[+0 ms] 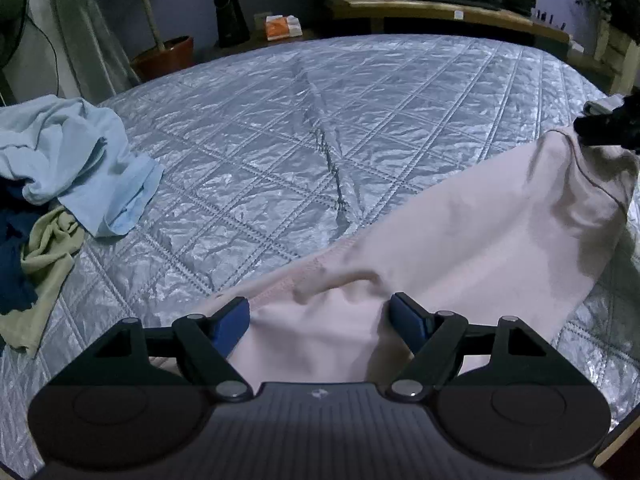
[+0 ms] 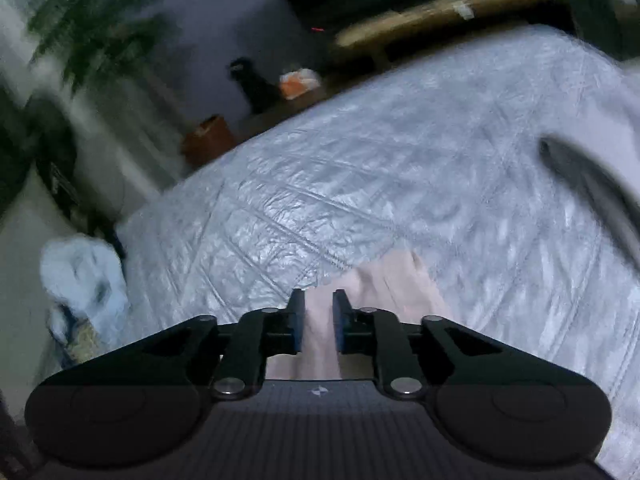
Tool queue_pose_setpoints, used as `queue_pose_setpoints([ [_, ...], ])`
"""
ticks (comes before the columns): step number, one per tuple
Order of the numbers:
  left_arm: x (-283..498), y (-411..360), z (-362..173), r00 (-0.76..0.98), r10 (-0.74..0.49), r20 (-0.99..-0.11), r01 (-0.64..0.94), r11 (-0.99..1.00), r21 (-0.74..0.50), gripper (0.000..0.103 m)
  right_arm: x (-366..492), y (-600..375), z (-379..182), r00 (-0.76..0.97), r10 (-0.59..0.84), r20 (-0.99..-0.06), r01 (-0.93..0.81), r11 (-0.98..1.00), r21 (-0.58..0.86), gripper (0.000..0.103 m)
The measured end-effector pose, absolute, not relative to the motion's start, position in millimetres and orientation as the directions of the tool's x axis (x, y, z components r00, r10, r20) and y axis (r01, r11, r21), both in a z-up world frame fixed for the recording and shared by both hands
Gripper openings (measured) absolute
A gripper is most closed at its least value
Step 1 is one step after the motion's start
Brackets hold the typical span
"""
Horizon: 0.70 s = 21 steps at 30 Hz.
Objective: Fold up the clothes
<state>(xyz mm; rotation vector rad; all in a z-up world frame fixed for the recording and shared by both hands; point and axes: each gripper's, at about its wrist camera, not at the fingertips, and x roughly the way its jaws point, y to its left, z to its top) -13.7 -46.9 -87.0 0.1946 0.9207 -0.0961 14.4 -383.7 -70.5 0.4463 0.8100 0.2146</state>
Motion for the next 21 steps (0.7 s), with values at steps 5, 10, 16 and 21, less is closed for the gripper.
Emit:
queue_pose_setpoints([
  [5, -30.4, -71.7, -76.4, 0.697, 0.033, -0.717, 0.241, 0.93, 0.277, 0.057, 29.6, -396.0, -98.1, 0.662, 0.319, -0.678, 0.105, 0.857, 0.505, 0.0],
  [10, -52.0, -110.3, -72.0, 0.745, -0.12, -0.656, 0.412, 0.857, 0.31, 0.06, 33.2, -384.4, -101.0, 0.681, 0.271, -0.681, 0.111, 0.88, 0.461, 0.0],
  [16, -45.4, -115.9, -92.4, 0.694, -0.103, -0.712, 0.438, 0.845, 0.306, 0.069, 44.5, -398.7, -108.0, 0.673, 0.322, -0.666, 0.165, 0.812, 0.56, 0.0],
  [21, -30.8, -99.8, -92.7, 0.687, -0.057, -0.724, 0.372, 0.884, 0.283, 0.075, 28.5, -429.3, -110.4, 0.711, 0.409, -0.572, 0.277, 0.585, 0.762, 0.024],
])
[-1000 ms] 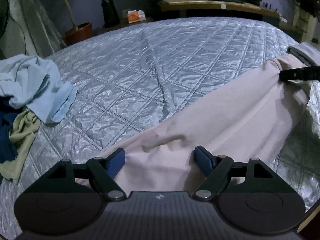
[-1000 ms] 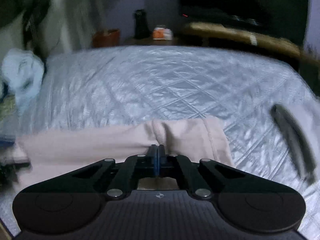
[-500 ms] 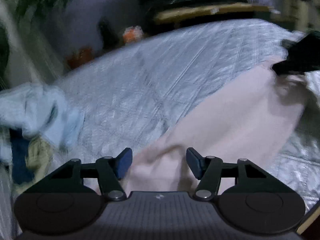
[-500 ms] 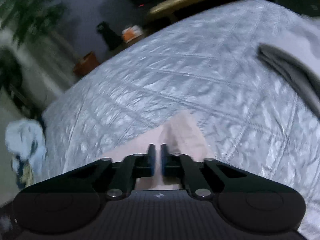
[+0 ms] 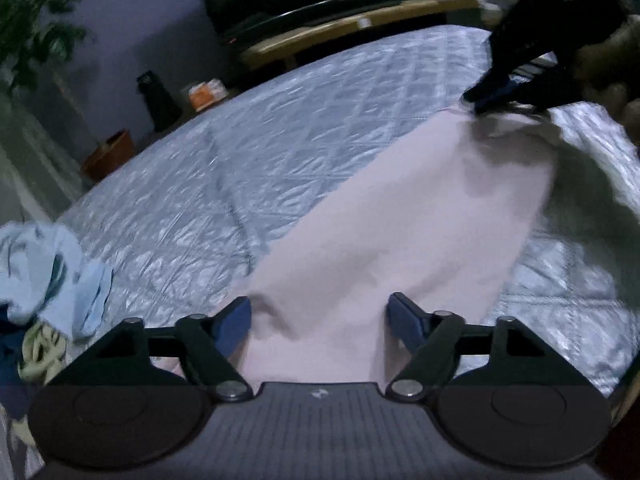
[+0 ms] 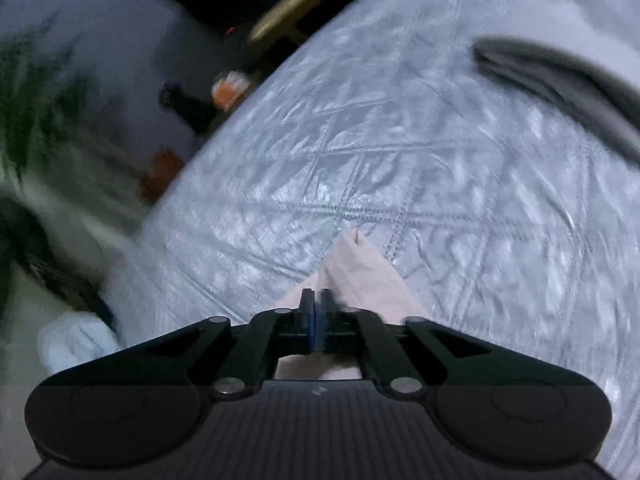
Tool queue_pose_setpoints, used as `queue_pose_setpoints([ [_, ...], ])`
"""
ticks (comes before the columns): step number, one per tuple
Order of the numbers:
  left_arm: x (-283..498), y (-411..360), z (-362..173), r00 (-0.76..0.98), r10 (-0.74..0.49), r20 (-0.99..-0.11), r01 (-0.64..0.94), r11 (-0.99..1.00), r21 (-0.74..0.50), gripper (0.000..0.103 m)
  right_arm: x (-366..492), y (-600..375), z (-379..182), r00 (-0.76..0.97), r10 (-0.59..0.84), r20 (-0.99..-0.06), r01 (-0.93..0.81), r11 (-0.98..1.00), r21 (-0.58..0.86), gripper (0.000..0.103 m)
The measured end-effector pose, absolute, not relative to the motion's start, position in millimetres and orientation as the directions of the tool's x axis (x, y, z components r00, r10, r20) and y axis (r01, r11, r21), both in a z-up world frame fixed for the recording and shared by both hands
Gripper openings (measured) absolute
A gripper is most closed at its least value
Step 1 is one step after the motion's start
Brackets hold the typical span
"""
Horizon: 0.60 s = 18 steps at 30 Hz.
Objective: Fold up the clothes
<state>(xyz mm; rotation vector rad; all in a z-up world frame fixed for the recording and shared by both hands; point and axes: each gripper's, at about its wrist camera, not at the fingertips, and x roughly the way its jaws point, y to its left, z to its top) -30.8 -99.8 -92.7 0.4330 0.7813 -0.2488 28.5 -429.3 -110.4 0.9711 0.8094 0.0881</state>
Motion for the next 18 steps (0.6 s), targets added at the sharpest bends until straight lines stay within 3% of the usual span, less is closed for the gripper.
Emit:
queue_pose_setpoints([
  [1, -28.4, -96.8, -92.8, 0.685, -0.05, -0.727, 0.363, 0.889, 0.28, 0.075, 19.0, -438.0, -109.7, 0.736, 0.417, -0.533, 0.285, 0.524, 0.803, 0.035],
  [3, -25.3, -93.2, -93.0, 0.682, -0.039, -0.73, 0.351, 0.893, 0.28, 0.076, -2.7, -454.8, -106.4, 0.772, 0.402, -0.491, 0.298, 0.453, 0.84, 0.049],
  [7, -22.2, -89.6, -93.7, 0.678, -0.034, -0.735, 0.341, 0.899, 0.273, 0.077, -45.3, -473.9, -108.3, 0.745, 0.341, -0.573, 0.364, 0.512, 0.778, 0.05],
  [10, -17.7, -87.7, -92.7, 0.663, -0.041, -0.748, 0.325, 0.915, 0.238, 0.079, -67.4, -482.7, -123.2, 0.747, 0.337, -0.572, 0.397, 0.463, 0.792, 0.046],
  [18, -12.0, -86.2, -94.2, 0.651, -0.041, -0.758, 0.311, 0.925, 0.217, 0.082, -36.8, -463.9, -127.6, 0.703, 0.458, -0.544, 0.295, 0.509, 0.809, 0.051],
])
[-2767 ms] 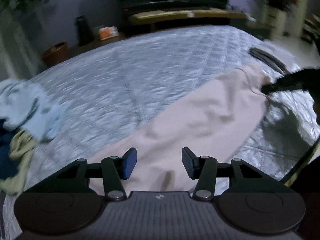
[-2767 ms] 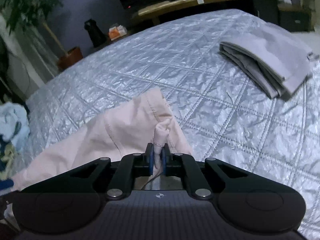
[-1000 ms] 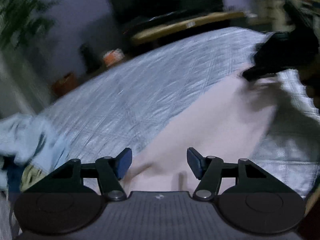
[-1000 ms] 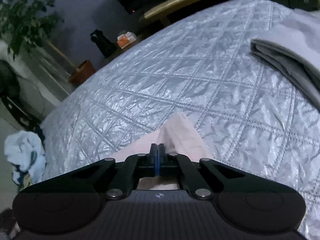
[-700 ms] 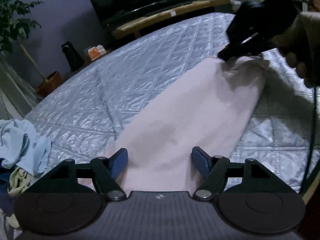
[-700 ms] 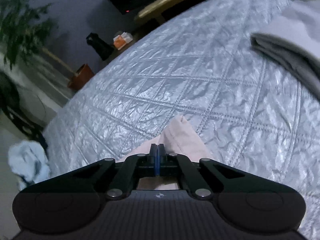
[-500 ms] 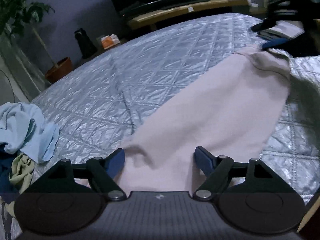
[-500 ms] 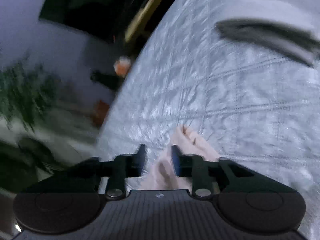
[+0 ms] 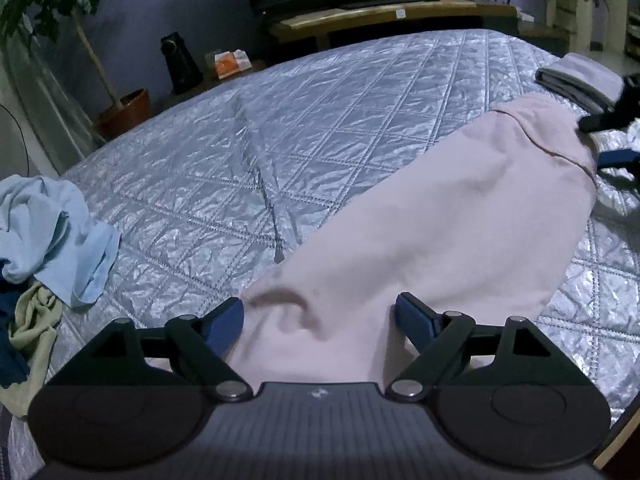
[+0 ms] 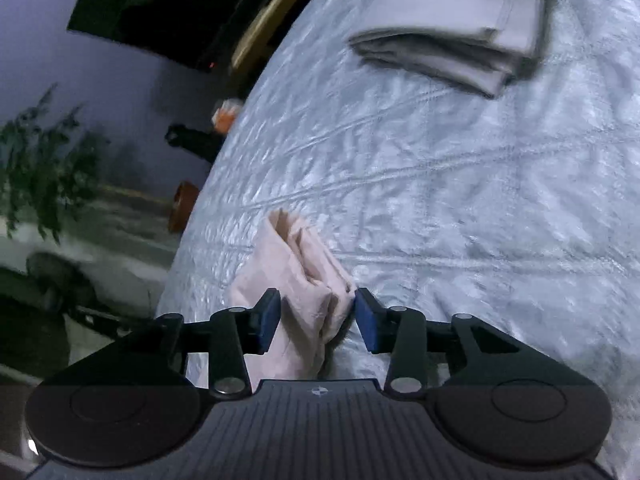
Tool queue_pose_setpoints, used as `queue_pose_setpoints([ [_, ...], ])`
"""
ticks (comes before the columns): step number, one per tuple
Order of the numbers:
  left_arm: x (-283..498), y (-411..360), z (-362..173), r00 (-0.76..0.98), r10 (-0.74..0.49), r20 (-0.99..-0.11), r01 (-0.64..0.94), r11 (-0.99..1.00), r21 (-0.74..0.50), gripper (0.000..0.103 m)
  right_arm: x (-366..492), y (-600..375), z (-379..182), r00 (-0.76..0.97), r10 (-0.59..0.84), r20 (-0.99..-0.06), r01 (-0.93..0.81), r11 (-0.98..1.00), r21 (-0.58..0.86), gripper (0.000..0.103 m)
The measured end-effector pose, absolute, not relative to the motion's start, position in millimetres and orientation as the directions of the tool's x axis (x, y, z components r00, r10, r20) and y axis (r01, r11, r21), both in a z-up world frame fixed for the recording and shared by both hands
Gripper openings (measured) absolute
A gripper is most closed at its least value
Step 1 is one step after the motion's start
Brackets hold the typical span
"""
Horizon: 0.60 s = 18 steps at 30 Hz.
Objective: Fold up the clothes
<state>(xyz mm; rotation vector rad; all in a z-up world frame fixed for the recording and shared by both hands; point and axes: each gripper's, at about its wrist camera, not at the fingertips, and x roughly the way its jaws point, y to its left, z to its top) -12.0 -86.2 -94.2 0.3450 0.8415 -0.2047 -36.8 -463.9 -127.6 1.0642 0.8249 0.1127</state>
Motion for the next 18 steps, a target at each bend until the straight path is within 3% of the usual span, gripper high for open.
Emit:
queue_pose_setpoints([
  [5, -10.2, -82.9, -93.2, 0.648, -0.045, -0.76, 0.302, 0.932, 0.202, 0.085, -22.1, -464.8, -132.8, 0.707, 0.484, -0.516, 0.274, 0.484, 0.831, 0.048],
  [8, -9.3, -81.3, -93.3, 0.645, -0.049, -0.762, 0.298, 0.935, 0.192, 0.085, -15.5, -445.7, -117.1, 0.689, 0.43, -0.584, 0.205, 0.657, 0.725, 0.045],
  [12, -9.8, -81.0, -93.7, 0.646, -0.05, -0.761, 0.295, 0.936, 0.189, 0.086, -15.7, -435.0, -114.7, 0.696, 0.37, -0.616, 0.211, 0.715, 0.667, 0.025],
  [18, -9.0, -79.7, -94.0, 0.645, -0.054, -0.763, 0.293, 0.939, 0.181, 0.087, -28.1, -435.1, -108.6, 0.747, 0.356, -0.562, 0.202, 0.682, 0.702, 0.019],
])
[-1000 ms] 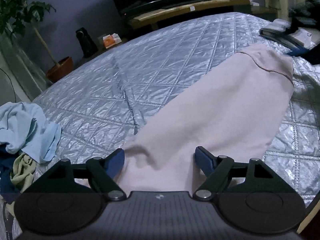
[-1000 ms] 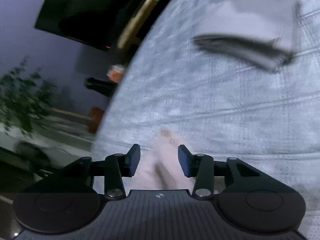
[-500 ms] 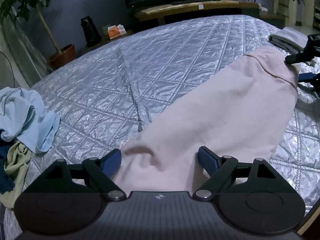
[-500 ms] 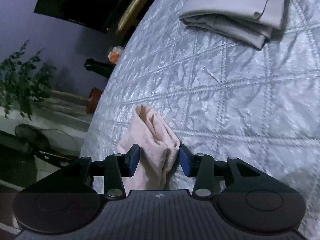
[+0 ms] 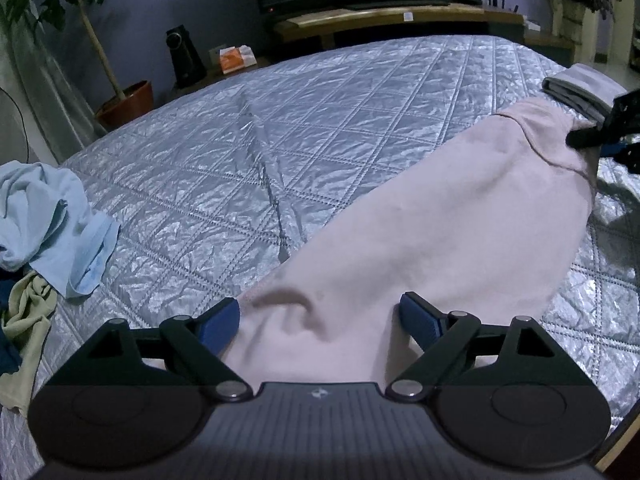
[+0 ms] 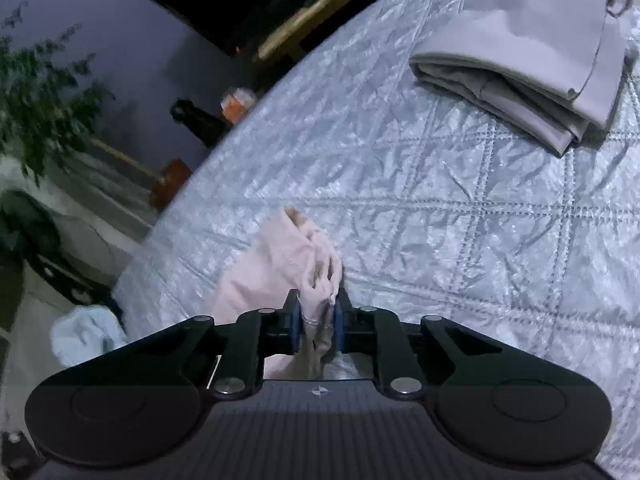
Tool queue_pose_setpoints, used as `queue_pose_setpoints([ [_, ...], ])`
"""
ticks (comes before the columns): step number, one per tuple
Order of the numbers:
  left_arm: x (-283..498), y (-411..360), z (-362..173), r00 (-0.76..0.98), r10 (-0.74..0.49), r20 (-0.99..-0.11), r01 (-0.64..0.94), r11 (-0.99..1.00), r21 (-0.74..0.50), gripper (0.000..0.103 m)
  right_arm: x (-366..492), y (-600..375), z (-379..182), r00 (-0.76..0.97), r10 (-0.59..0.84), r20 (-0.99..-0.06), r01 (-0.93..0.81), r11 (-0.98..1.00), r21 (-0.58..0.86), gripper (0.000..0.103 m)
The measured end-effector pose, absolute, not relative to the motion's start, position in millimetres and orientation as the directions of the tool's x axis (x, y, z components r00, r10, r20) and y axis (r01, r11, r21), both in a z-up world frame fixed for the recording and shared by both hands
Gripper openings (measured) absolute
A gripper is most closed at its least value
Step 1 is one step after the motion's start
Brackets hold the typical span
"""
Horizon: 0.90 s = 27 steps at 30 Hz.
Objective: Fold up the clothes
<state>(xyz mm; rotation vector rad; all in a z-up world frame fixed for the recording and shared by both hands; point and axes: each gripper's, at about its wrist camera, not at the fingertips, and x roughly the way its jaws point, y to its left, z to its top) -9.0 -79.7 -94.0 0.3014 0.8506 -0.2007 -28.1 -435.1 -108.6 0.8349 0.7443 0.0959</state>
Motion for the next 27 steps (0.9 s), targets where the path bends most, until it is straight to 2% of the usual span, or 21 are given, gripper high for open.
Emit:
queue_pose_setpoints([
  [4, -8.1, -79.7, -93.7, 0.642, -0.053, -0.765, 0.289, 0.941, 0.177, 0.086, -38.8, -415.5, -76.5, 0.81, 0.318, -0.493, 0.099, 0.754, 0.649, 0.019],
  [8, -7.0, -76.6, -92.5, 0.631, -0.059, -0.773, 0.275, 0.949, 0.153, 0.082, -48.8, -357.7, -37.0, 0.833, 0.313, -0.456, -0.116, 0.905, 0.41, 0.019],
  [11, -5.4, -70.5, -90.0, 0.617, -0.07, -0.784, 0.26, 0.958, 0.119, 0.073, -57.3, -305.2, -23.7, 0.802, 0.35, -0.484, -0.301, 0.937, 0.179, 0.019],
  [14, -4.3, -60.5, -83.9, 0.62, -0.051, -0.783, 0.224, 0.968, 0.115, 0.066, -66.7, -264.1, -21.5, 0.759, 0.387, -0.524, -0.434, 0.9, 0.037, 0.019],
  [16, -2.0, -48.2, -78.4, 0.623, -0.037, -0.781, 0.177, 0.98, 0.095, 0.066, -73.0, -242.0, -21.8, 0.737, 0.393, -0.55, -0.504, 0.862, -0.059, 0.019],
  [20, 4.3, -16.5, -63.5, 0.63, -0.017, -0.777, 0.053, 0.998, 0.022, 0.064, -75.0, -210.1, -21.3, 0.708, 0.374, -0.599, -0.573, 0.8, -0.177, 0.019],
  [27, 7.4, 33.9, -39.3, 0.656, 0.033, -0.754, -0.122, 0.991, -0.063, 0.064, -79.5, -166.8, -32.3, 0.644, 0.394, -0.656, -0.692, 0.666, -0.279, 0.02],
])
